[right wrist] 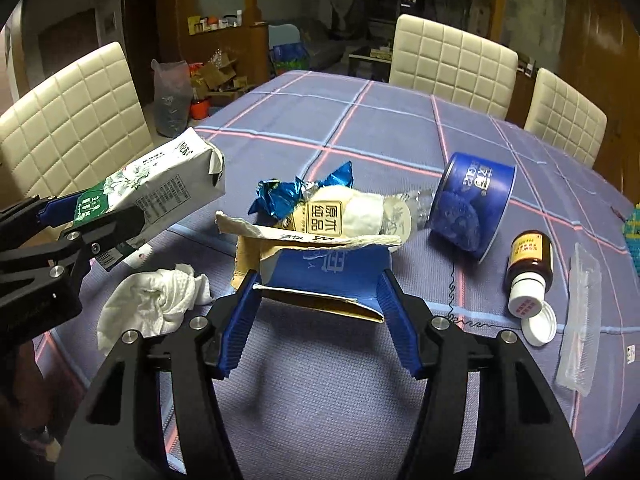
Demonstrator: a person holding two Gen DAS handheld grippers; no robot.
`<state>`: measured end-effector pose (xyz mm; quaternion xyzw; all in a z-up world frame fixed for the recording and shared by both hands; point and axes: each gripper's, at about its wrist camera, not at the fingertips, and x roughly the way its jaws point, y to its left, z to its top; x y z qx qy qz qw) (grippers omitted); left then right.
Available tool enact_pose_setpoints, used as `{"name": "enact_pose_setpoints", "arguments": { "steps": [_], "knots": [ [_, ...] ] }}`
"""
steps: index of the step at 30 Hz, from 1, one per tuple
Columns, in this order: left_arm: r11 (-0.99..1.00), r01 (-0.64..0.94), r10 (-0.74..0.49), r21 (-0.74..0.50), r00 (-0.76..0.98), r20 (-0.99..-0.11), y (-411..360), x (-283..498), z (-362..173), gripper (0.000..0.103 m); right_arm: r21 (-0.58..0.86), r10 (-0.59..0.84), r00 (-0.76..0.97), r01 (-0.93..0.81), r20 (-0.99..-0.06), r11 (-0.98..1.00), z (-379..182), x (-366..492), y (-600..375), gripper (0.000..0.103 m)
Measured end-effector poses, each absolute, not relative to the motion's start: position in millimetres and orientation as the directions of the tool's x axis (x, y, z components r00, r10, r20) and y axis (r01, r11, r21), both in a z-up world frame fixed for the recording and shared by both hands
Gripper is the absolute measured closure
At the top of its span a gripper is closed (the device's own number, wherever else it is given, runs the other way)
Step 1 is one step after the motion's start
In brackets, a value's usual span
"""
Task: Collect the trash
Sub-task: 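Grasp the green milk carton with the left tool while the right tool grasps the blue-printed paper, then carry the carton and paper with both tools to the bin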
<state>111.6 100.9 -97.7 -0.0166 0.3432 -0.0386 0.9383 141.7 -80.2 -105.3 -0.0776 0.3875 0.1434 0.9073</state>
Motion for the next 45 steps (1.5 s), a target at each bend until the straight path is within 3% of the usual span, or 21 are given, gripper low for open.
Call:
{"name": "enact_pose_setpoints", "arguments": {
  "steps": [11, 26, 45],
  "knots": [
    [1.000, 0.025, -0.020, -0.001, 0.775, -0.632, 111, 105, -98, 0.046, -0.040, 0.207, 0.657, -0.341, -0.725, 0.939, -103, 141, -69, 0.042],
    [1.000, 0.002, -0.017, -0.024, 0.774, -0.633, 124, 105, -101, 0.046, -0.048, 0.227, 0.661, -0.370, -0.715, 0.928, -97, 140, -55, 0.042],
    [0.981, -0.185, 0.112, -0.051, 0.767, -0.632, 202, 95, -104, 0.046, -0.099, 0.314, 0.625, -0.535, -0.715, 0.839, -85, 144, 42, 0.042]
  ]
}}
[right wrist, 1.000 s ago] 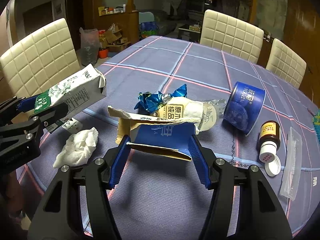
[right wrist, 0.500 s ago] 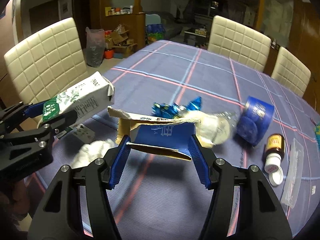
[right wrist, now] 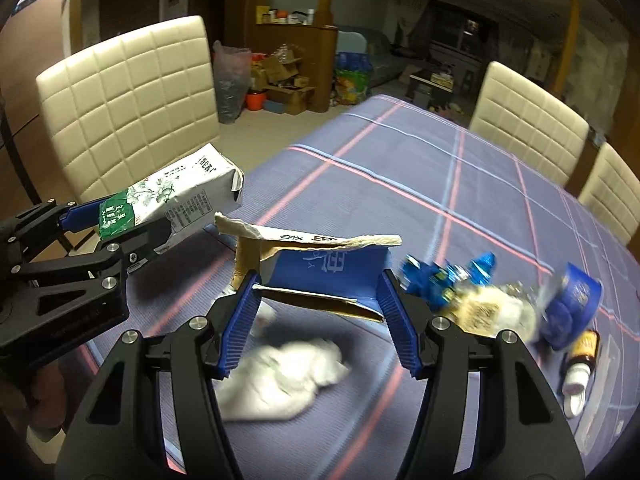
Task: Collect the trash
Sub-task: 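Carry the carton and paper with both tools to the bin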
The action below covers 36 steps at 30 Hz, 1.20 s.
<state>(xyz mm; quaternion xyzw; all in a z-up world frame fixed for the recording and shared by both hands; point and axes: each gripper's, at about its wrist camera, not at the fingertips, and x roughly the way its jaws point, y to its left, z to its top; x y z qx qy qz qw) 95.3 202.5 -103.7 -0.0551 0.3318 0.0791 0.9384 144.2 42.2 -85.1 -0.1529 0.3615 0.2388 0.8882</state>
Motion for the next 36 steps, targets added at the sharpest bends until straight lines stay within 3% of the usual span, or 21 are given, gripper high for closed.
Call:
{"name": "enact_pose_setpoints", "arguments": {
  "steps": [18, 32, 33, 35, 36],
  "knots": [
    [0.925, -0.380, 0.305, 0.024, 0.701, -0.645, 307, 105, -114, 0.046, -0.147, 0.364, 0.607, -0.629, -0.706, 0.764, -83, 168, 149, 0.042],
    [0.903, -0.429, 0.297, -0.007, 0.638, -0.710, 359, 129, -156, 0.045, -0.168, 0.370, 0.591, -0.661, -0.717, 0.731, -93, 180, 205, 0.042],
    [0.898, -0.438, 0.325, 0.027, 0.623, -0.712, 359, 132, -158, 0.043, -0.171, 0.370, 0.591, -0.663, -0.716, 0.729, -94, 180, 206, 0.042],
    [0.891, -0.451, 0.355, 0.060, 0.608, -0.710, 359, 133, -157, 0.020, -0.180, 0.367, 0.596, -0.663, -0.714, 0.726, -95, 179, 208, 0.042],
    [0.886, -0.459, 0.364, 0.060, 0.610, -0.704, 360, 132, -156, 0.018, -0.182, 0.367, 0.596, -0.664, -0.714, 0.726, -95, 179, 208, 0.042]
  ]
}}
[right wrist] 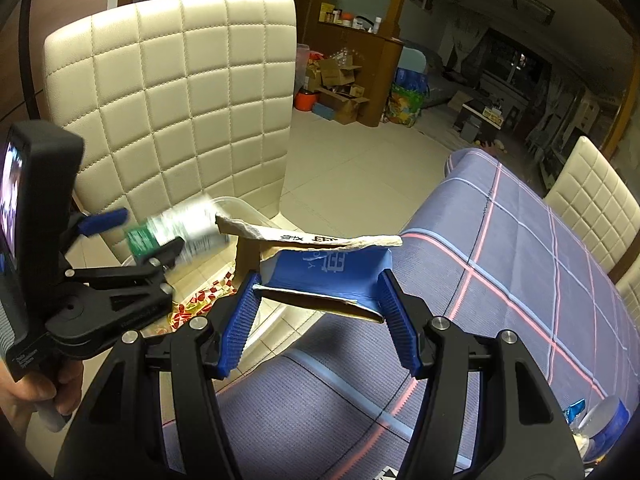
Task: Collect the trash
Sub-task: 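Carry the carton and paper with both tools to the bin, then open both tools to drop the carton and paper into the bin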
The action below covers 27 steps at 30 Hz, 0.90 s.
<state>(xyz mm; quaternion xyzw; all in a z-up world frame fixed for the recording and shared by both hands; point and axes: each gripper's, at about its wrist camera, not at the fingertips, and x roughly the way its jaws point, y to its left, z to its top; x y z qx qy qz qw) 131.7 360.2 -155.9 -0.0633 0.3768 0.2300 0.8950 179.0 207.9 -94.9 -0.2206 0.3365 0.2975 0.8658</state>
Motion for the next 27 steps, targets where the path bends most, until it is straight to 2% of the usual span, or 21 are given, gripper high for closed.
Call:
{"name": "enact_pose_setpoints", "arguments": {
  "steps": [7, 27],
  "knots": [
    [0.871, -0.491, 0.358, 0.022, 0.604, -0.712, 371, 116, -161, 0.017, -0.183, 0.358, 0.589, -0.665, -0.725, 0.724, -101, 181, 214, 0.042],
    [0.844, -0.535, 0.403, 0.042, 0.580, -0.708, 393, 90, -167, 0.017, -0.237, 0.369, 0.601, -0.697, -0.709, 0.677, -101, 182, 280, 0.042]
  ]
}}
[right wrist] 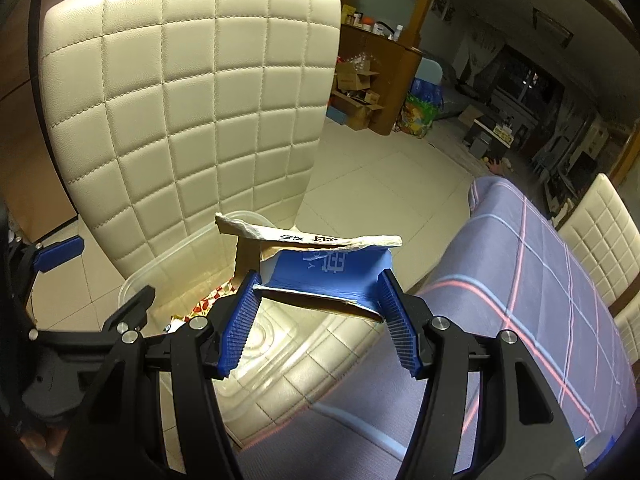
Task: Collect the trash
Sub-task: 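Open both tools to drop the carton and paper into the bin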
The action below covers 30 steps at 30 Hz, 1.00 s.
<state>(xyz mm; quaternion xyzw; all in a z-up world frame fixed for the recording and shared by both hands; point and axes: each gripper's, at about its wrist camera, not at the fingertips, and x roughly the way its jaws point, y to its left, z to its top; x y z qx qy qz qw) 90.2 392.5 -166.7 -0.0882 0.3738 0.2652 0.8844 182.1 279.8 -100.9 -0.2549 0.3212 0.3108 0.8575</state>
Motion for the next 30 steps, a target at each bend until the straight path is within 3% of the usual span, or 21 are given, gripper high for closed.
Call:
{"name": "enact_pose_setpoints", "arguments": {
  "steps": [11, 14, 24, 30],
  "knots": [
    [0.830, -0.555, 0.429, 0.054, 0.574, -0.698, 405, 88, -160, 0.017, -0.272, 0.373, 0.611, -0.709, -0.699, 0.651, -99, 189, 310, 0.041],
    [0.826, -0.561, 0.436, 0.057, 0.573, -0.694, 408, 88, -157, 0.017, -0.263, 0.382, 0.616, -0.704, -0.689, 0.660, -92, 192, 312, 0.016],
    [0.836, -0.548, 0.414, 0.039, 0.582, -0.699, 400, 90, -159, 0.017, -0.345, 0.294, 0.671, -0.647, -0.680, 0.680, -112, 188, 279, 0.017],
    [0.860, -0.505, 0.402, 0.068, 0.590, -0.700, 371, 97, -161, 0.017, -0.267, 0.310, 0.643, -0.639, -0.700, 0.722, -109, 189, 220, 0.018]
  ]
}}
